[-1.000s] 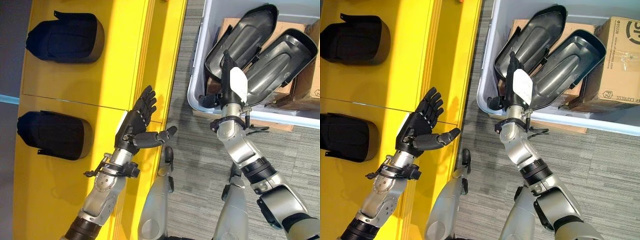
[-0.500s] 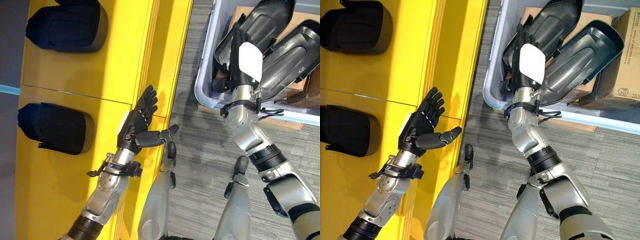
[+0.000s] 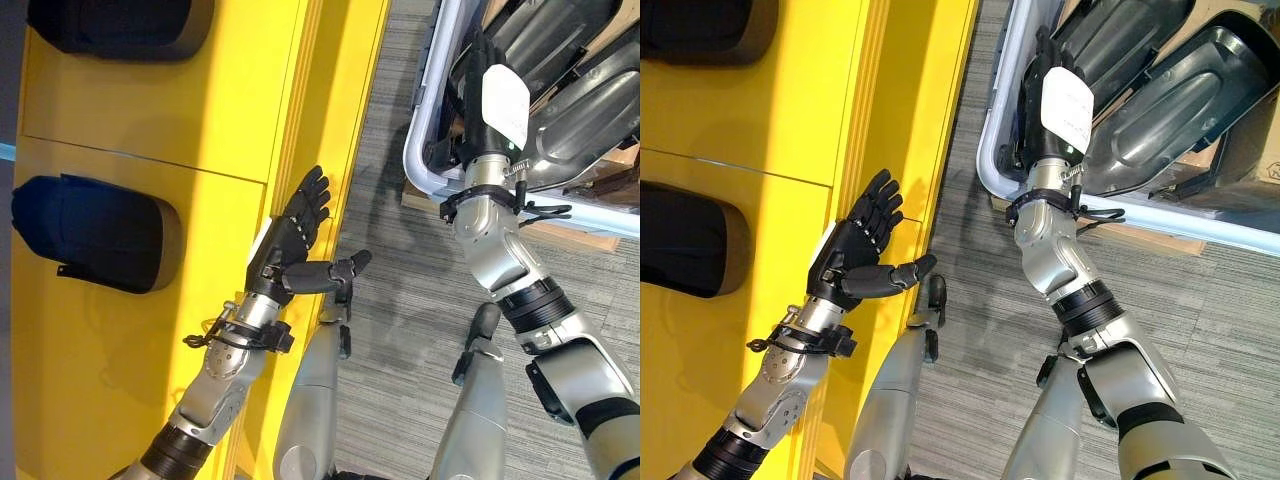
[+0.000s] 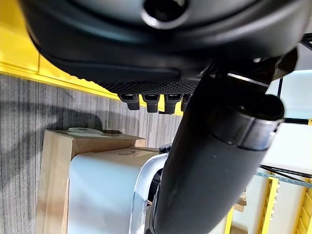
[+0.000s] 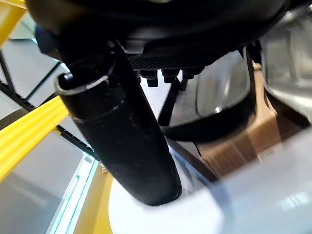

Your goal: Move parts from the plastic box to the shelf.

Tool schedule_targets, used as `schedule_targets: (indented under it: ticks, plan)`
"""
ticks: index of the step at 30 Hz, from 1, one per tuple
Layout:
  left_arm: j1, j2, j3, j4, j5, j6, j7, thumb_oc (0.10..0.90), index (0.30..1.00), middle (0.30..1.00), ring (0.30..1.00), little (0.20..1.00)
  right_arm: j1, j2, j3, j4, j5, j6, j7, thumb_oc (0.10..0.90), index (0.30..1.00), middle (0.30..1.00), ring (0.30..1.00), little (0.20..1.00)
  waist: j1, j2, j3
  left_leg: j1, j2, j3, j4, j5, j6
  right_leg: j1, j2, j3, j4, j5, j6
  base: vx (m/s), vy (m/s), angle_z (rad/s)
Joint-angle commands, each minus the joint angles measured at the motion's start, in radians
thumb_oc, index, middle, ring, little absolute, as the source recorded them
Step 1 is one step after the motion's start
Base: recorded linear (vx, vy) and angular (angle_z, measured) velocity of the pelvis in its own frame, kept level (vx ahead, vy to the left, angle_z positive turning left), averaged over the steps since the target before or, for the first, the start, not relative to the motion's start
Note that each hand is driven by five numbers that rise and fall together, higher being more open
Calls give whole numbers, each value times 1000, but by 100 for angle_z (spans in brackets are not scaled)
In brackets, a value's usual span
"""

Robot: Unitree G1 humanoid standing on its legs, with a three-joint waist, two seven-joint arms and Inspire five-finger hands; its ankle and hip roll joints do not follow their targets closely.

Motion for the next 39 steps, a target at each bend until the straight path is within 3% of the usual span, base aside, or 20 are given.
schedule_targets:
  ticks: [1, 2, 9, 13, 20, 27, 30, 32, 35, 39]
  plan:
    - [-34, -24, 57, -148, 52, -84, 54, 900, 1000, 1000, 1000, 1000, -102, -18, -40, -16, 25, -73, -102, 900, 1000, 1000, 1000, 1000, 26, 51, 3, -34, -131, 9, 38, -121, 103, -69, 91, -83, 201, -149, -142, 101, 19, -2]
    - [-27, -30, 48, -146, 65, -83, 66, 900, 1000, 1000, 1000, 1000, -82, -11, -46, -17, 18, -79, -120, 900, 1000, 1000, 1000, 1000, 23, 53, 3, -30, -136, 14, 62, -154, 102, -72, 96, -67, 233, -178, -138, 105, 33, -2]
    - [-38, -49, 35, -138, 105, -99, 116, 900, 1000, 1000, 1000, 1000, -59, -30, -61, -60, -35, -89, -190, 900, 1000, 1000, 1000, 1000, 7, 72, 3, -117, -139, 40, 129, -185, 125, -180, 105, -25, 332, -205, -154, 44, 73, -3]
    - [-34, -57, 31, -129, 99, -119, 124, 900, 1000, 1000, 1000, 1000, -28, -31, -73, -99, 47, -83, -232, 900, 1000, 1000, 1000, 1000, -5, 80, 3, -171, -138, 56, 194, -216, 138, -239, 104, -2, 397, -223, -165, 49, 65, -2]
    - [-35, -63, 38, -118, 95, -140, 126, 900, 1000, 1000, 1000, 1000, -42, -53, -76, -66, -34, -69, -165, 900, 1000, 1000, 1000, 1000, -8, 93, 3, -216, -143, 72, 244, -240, 150, -294, 102, 15, 458, -241, -171, 37, 48, 0]
    - [-27, -42, 45, -96, 67, -156, 101, 900, 1000, 1000, 1000, 1000, -160, -152, -39, 20, -197, 2, -47, 900, 1000, 1000, 1000, 1000, 4, 95, 3, -255, -151, 77, 284, -258, 157, -322, 94, 16, 500, -247, -173, 27, 17, 4]
    - [-26, -38, 45, -92, 68, -165, 94, 900, 1000, 1000, 1000, 1000, -200, -173, -15, 36, -102, 27, -9, 900, 1000, 1000, 1000, 1000, 10, 90, 3, -262, -151, 76, 290, -263, 159, -323, 92, 10, 499, -245, -172, 13, -10, -6]
    - [-22, -39, 38, -94, 78, -169, 94, 900, 1000, 1000, 1000, 1000, -219, -176, 2, 53, -159, 51, -8, 900, 1000, 1000, 1000, 1000, 13, 89, 3, -268, -150, 76, 299, -267, 161, -327, 92, 7, 502, -245, -172, 0, 0, 0]
    - [-11, -32, 27, -98, 89, -188, 112, 900, 1000, 1000, 1000, 1000, -276, -204, 46, 147, -175, 137, 37, 900, 1000, 1000, 1000, 1000, 26, 94, 3, -276, -156, 77, 310, -273, 164, -330, 86, 2, 515, -248, -175, 31, 20, 14]
    - [-8, -26, 27, -89, 92, -209, 101, 900, 1000, 1000, 1000, 1000, -306, -221, 67, 257, 10, 159, 11, 900, 1000, 1000, 1000, 1000, 34, 95, 3, -287, -160, 76, 319, -280, 166, -331, 81, -3, 524, -247, -179, 8, 2, -18]
